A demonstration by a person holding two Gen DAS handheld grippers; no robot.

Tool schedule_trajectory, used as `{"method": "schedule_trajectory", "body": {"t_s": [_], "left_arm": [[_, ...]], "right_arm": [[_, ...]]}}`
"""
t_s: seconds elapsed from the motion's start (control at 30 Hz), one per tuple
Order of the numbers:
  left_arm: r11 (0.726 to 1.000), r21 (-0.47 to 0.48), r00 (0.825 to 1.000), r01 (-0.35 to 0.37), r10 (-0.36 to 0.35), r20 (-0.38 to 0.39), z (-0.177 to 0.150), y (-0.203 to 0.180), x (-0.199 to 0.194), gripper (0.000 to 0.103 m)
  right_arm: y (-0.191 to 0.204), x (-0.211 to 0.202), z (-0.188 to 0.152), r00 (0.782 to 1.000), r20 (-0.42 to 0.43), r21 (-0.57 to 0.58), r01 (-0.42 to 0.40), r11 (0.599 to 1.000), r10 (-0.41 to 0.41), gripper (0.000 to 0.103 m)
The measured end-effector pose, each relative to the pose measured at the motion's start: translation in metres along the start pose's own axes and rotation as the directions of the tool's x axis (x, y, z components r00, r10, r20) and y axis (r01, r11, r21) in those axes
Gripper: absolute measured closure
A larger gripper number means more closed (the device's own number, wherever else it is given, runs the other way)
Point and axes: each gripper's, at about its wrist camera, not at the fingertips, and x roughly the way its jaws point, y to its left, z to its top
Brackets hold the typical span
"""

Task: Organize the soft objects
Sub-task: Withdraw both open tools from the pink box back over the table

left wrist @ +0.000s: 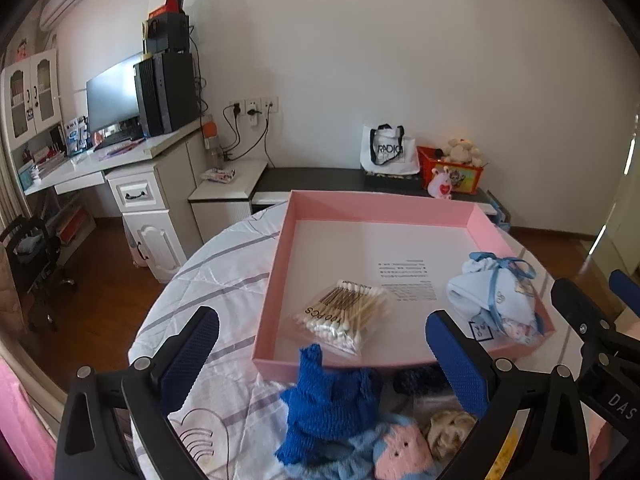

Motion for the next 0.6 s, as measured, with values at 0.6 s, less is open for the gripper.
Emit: {"method": "schedule_trajectory", "body": {"t_s": [0.6], "left_arm": [[1.000,-0.015,0.991,0.003,-0.001,0.132,-0.049,0.004,-0.120,0.000]], "right_arm": [[0.001,-0.097,-0.021,0.994,0.113,-0.007,0.007,1.000,-0.006,0.000]]}}
